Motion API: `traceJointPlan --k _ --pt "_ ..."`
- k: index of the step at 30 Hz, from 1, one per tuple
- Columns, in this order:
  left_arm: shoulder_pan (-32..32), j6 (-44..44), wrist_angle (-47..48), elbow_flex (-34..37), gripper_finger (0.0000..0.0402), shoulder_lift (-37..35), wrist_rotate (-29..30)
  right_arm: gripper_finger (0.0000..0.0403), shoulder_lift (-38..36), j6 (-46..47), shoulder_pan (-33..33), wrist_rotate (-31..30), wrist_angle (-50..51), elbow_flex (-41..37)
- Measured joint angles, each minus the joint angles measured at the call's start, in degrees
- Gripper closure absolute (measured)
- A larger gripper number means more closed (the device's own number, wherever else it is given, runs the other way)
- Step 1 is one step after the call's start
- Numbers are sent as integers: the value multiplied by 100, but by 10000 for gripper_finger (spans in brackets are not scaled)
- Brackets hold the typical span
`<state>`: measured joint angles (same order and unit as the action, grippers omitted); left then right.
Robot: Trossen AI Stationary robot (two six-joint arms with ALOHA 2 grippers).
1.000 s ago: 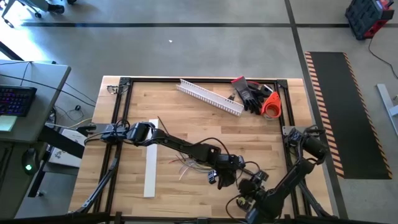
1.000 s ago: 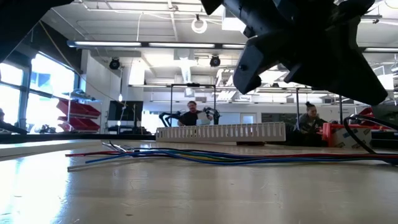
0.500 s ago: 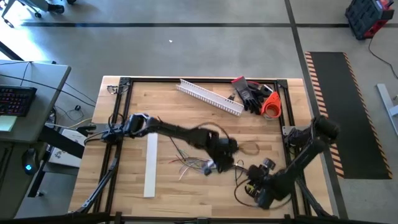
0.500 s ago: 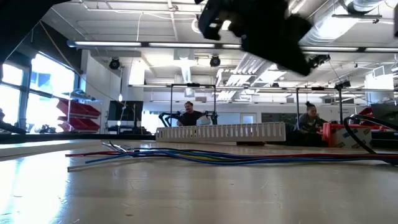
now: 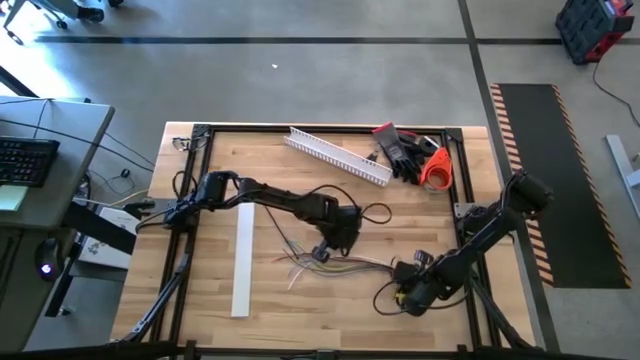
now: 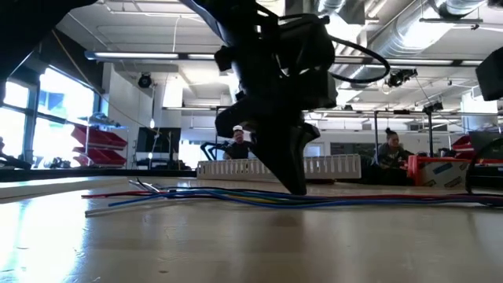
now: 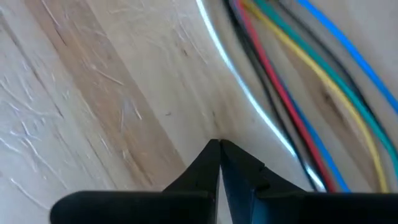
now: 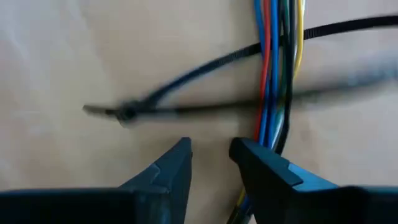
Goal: Ziptie cables
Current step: Wrap the right zip tie on the cable
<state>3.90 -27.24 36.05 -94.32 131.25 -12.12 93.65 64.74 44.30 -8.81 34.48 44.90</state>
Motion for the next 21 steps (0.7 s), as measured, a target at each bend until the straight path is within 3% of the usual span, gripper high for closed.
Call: traceJointPlan --k 9,17,21 --pt "491 950 -246 284 401 -25 -228 306 10 -1162 -842 -227 339 -14" --pt "853 1496 -16 304 401 -18 -1109 307 56 -2242 -1288 -1285 275 179" --pt "1025 1608 64 352 401 -249 -942 307 52 -2498 -1394 -1416 149 294"
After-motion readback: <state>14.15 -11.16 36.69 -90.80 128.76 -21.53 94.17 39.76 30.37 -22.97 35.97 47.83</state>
